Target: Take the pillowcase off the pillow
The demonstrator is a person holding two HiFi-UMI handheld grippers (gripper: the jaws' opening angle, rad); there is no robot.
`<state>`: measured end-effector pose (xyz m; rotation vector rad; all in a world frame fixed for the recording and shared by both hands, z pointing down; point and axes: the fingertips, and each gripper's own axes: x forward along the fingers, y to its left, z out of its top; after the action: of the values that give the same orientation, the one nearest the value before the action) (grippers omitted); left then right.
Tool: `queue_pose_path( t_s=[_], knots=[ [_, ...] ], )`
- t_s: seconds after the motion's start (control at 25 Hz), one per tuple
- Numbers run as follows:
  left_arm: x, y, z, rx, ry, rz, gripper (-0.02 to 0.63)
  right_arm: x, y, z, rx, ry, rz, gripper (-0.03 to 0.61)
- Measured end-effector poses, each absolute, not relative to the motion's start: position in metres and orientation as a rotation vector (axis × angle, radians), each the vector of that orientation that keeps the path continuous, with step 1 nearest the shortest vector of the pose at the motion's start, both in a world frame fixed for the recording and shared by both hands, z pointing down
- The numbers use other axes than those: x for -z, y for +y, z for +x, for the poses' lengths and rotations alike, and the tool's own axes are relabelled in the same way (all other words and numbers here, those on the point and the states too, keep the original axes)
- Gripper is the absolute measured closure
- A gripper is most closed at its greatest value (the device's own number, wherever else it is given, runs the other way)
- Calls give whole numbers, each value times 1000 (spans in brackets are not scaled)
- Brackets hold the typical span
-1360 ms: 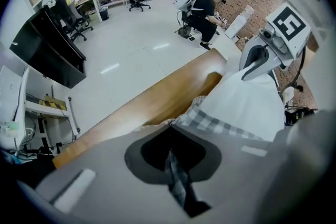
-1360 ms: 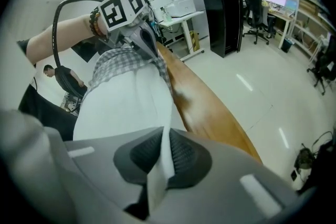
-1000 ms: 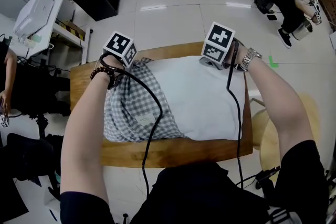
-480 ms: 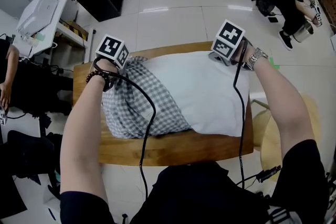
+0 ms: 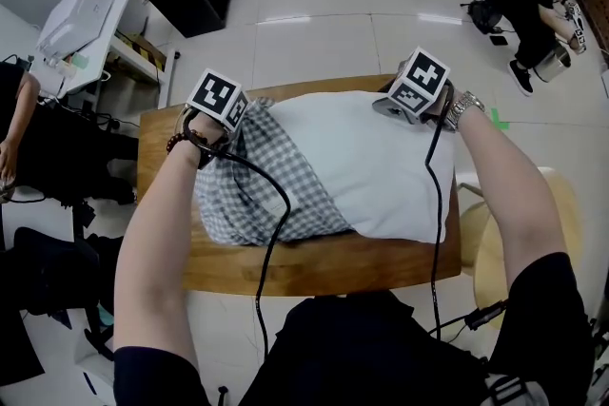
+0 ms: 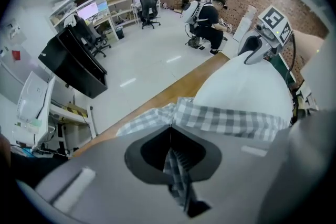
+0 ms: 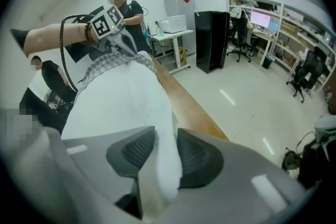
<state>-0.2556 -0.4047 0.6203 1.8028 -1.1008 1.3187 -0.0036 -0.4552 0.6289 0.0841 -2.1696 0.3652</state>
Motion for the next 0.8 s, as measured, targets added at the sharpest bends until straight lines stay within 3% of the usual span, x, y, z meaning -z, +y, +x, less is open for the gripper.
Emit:
queue_pose_path(
  t_s=[0.08,0.24,0.8],
  knots=[
    [-613,-406,-250,-1337,-1139,1875,579,-624,-453,-9,-337,-2231,107,369],
    [-596,-399,-237,-1338,-1187,1992,495,-609,-448,-9,-255,-2285,171,295],
    [-527,-297,-214,-1206,-1303,2271,446,-527,-319,-23,66,-2361,245,295]
  ],
)
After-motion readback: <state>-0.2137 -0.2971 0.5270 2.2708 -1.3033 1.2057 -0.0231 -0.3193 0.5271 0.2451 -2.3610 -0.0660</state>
